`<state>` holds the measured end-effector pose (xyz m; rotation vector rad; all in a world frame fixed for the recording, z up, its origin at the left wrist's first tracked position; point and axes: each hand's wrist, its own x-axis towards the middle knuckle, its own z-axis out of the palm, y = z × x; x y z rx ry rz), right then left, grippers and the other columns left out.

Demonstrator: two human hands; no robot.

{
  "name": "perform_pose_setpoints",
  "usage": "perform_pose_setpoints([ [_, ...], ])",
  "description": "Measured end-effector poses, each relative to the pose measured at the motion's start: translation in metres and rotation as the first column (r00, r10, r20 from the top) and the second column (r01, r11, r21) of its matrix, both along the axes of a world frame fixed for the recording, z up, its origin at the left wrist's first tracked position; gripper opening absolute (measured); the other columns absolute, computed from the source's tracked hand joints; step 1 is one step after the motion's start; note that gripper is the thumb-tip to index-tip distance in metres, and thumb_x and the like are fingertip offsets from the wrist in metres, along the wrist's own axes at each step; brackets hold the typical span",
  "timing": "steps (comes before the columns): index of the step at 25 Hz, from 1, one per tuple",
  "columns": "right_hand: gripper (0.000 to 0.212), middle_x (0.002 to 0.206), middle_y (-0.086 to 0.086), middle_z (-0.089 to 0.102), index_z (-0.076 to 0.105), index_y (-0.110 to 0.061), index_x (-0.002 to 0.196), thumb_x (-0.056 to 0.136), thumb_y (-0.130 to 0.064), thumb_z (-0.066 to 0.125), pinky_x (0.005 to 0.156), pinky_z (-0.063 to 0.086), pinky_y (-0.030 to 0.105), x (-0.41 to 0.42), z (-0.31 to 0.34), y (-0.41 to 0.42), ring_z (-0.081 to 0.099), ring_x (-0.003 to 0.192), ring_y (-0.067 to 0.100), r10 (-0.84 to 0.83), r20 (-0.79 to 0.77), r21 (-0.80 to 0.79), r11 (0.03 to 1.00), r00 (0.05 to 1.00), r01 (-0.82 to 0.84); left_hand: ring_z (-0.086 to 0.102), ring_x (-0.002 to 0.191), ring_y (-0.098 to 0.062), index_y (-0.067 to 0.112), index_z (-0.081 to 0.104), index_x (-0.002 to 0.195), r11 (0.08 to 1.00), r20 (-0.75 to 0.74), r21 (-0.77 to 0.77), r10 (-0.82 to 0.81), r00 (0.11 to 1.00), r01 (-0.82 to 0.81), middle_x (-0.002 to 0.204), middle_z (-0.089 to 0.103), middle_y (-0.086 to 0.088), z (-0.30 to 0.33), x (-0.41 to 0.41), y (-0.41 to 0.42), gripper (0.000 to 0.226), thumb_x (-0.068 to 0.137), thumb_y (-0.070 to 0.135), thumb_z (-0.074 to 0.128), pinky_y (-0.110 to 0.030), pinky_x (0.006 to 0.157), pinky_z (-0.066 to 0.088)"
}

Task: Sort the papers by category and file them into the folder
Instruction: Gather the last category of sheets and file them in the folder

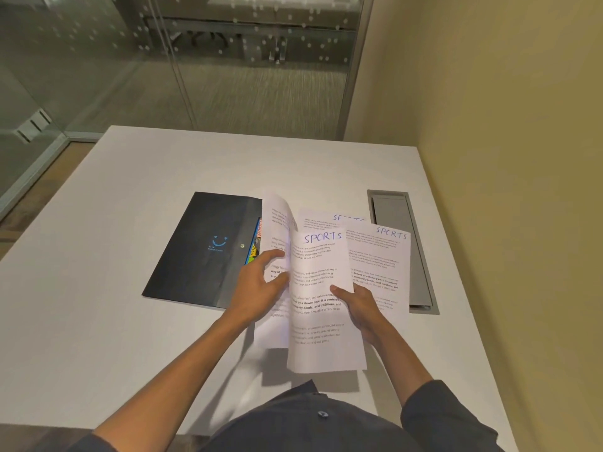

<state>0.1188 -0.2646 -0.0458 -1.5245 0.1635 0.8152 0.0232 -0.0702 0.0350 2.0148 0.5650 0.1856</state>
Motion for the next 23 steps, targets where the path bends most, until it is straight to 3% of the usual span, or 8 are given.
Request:
perform_pose_setpoints([
  [2,0.038,0.119,0.008,0.07,0.06,-0.002,0.129,0.091,-0.005,0.065,0.106,0.046,0.044,0.001,-0.005,0.002,0.066,0.111,0.026,-0.031,-0.03,0.028,0.999,0.999,0.032,0.049,0.106,-0.006,0.022,0.055,0.125,1.0,-0.065,0.001,0.01,0.998,-0.009,0.127,0.056,0.01,-0.008,-0.003,0.004,0.049,0.082,0.037,0.071,-0.027,0.091,0.042],
  [4,0.035,0.121,0.013,0.069,0.06,0.0,0.126,0.091,0.002,0.062,0.103,0.048,0.042,-0.001,-0.011,0.005,0.066,0.111,0.028,-0.045,-0.039,0.042,0.998,0.998,0.047,0.055,0.111,-0.015,0.023,0.052,0.129,0.999,-0.161,0.039,0.012,0.987,-0.006,0.13,0.056,0.009,-0.021,-0.006,0.007,0.059,0.078,0.042,0.074,-0.038,0.093,0.047],
  [9,0.037,0.124,0.015,0.067,0.062,-0.005,0.122,0.087,0.002,0.066,0.097,0.051,0.04,-0.012,-0.031,0.011,0.065,0.111,0.029,-0.061,-0.01,0.029,0.998,0.998,0.061,0.054,0.12,-0.027,0.013,0.047,0.133,0.997,-0.314,0.062,0.053,0.948,-0.035,0.136,0.054,-0.006,-0.05,-0.016,0.017,0.06,0.079,0.008,0.073,-0.039,0.097,0.046],
  [14,0.026,0.121,0.019,0.064,0.059,-0.012,0.11,0.088,-0.002,0.068,0.074,0.051,0.025,-0.015,-0.025,0.016,0.065,0.1,0.028,-0.143,-0.005,-0.044,0.989,0.99,0.143,0.055,0.118,-0.021,0.018,0.046,0.132,0.999,-0.189,-0.05,-0.003,0.982,-0.007,0.127,0.056,0.006,-0.044,-0.021,0.02,0.046,0.09,0.003,0.058,-0.035,0.09,0.048],
  [17,0.028,0.117,0.001,0.059,0.051,-0.016,0.12,0.095,-0.021,0.063,0.067,0.044,0.018,-0.019,-0.008,0.017,0.057,0.099,0.017,-0.005,0.064,-0.167,0.986,0.998,0.016,0.061,0.105,-0.011,0.023,0.049,0.126,0.984,-0.087,-0.173,0.014,0.996,-0.029,0.116,0.06,0.013,-0.033,-0.018,0.024,0.043,0.092,-0.002,0.048,-0.032,0.088,0.051],
  [19,0.034,0.124,-0.002,0.062,0.052,-0.016,0.128,0.098,-0.031,0.058,0.074,0.049,0.021,-0.018,-0.003,0.021,0.061,0.101,0.015,0.041,-0.037,-0.035,0.998,0.998,-0.043,0.065,0.095,-0.005,0.023,0.051,0.123,0.963,-0.051,-0.267,0.021,0.998,-0.034,0.11,0.064,0.016,-0.023,-0.014,0.024,0.042,0.093,-0.005,0.045,-0.03,0.08,0.055],
  [21,0.047,0.13,0.003,0.065,0.057,-0.019,0.134,0.094,-0.043,0.061,0.092,0.053,0.037,-0.015,-0.005,0.02,0.065,0.111,0.022,0.089,-0.172,0.12,0.99,0.981,-0.069,0.065,0.098,-0.007,0.025,0.05,0.123,0.948,-0.03,-0.315,0.038,0.999,-0.045,0.11,0.064,0.017,-0.016,-0.011,0.024,0.042,0.093,-0.004,0.045,-0.028,0.079,0.057],
  [23,0.048,0.128,0.007,0.066,0.061,-0.017,0.132,0.09,-0.039,0.067,0.103,0.047,0.049,-0.01,-0.005,0.018,0.062,0.119,0.03,0.087,-0.24,0.192,0.981,0.967,-0.041,0.062,0.098,-0.004,0.029,0.045,0.124,0.941,-0.028,-0.333,0.057,0.998,-0.063,0.11,0.061,0.019,-0.013,-0.01,0.024,0.044,0.094,-0.003,0.044,-0.02,0.074,0.055],
])
